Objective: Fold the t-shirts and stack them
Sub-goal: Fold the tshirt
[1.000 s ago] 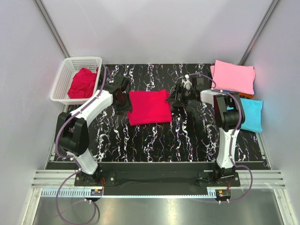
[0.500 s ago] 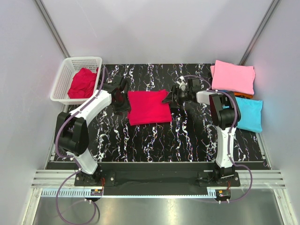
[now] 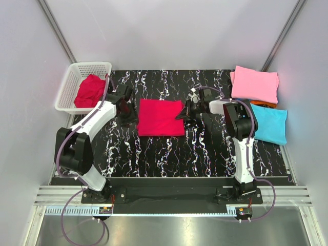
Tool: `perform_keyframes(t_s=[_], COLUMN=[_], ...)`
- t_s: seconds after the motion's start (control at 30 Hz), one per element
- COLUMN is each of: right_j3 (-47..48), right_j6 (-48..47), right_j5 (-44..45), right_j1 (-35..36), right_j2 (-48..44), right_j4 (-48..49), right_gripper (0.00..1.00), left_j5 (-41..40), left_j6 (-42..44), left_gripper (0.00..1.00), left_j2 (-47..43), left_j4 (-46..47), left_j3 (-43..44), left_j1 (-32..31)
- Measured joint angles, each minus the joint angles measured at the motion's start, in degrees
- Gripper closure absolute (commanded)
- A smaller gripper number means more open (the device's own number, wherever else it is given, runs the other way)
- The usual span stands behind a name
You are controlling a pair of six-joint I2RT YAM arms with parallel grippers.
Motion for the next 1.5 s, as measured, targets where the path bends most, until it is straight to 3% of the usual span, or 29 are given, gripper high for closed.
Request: perform_keyframes(t_s=[0.17, 0.6, 0.93, 1.13, 1.5], right_j3=[3.85, 18.01, 11.98, 7.50, 0.72], right_j6=[-2.29, -10.99, -14.69, -16.22, -20.57], right_j5=[6.01, 42.77, 61.83, 69.35, 78.75], right_j1=[0.57, -0.33, -1.86, -9.40, -21.59], right_j2=[-0.72, -4.83, -19.74, -26.45, -28.65], right_j4=[-8.39, -34.47, -42.93, -44.39, -44.65], right_gripper=[1.00, 1.00, 1.00, 1.00, 1.00], left_j5=[0.81, 2.91, 5.44, 7.41, 9.16], left_j6=[0.42, 2.05, 2.75, 3.02, 4.04], left_gripper=[0.50, 0.50, 0.51, 0.51, 0.51], left_j2=[-2.32, -3.10, 0.31, 3.54, 6.29], left_j4=[0.04, 0.04, 0.55, 0.92, 1.81], left_j3=[0.00, 0.00, 0.83, 2.95, 5.55], left_j1=[0.61, 1.70, 1.90, 1.92, 1.92])
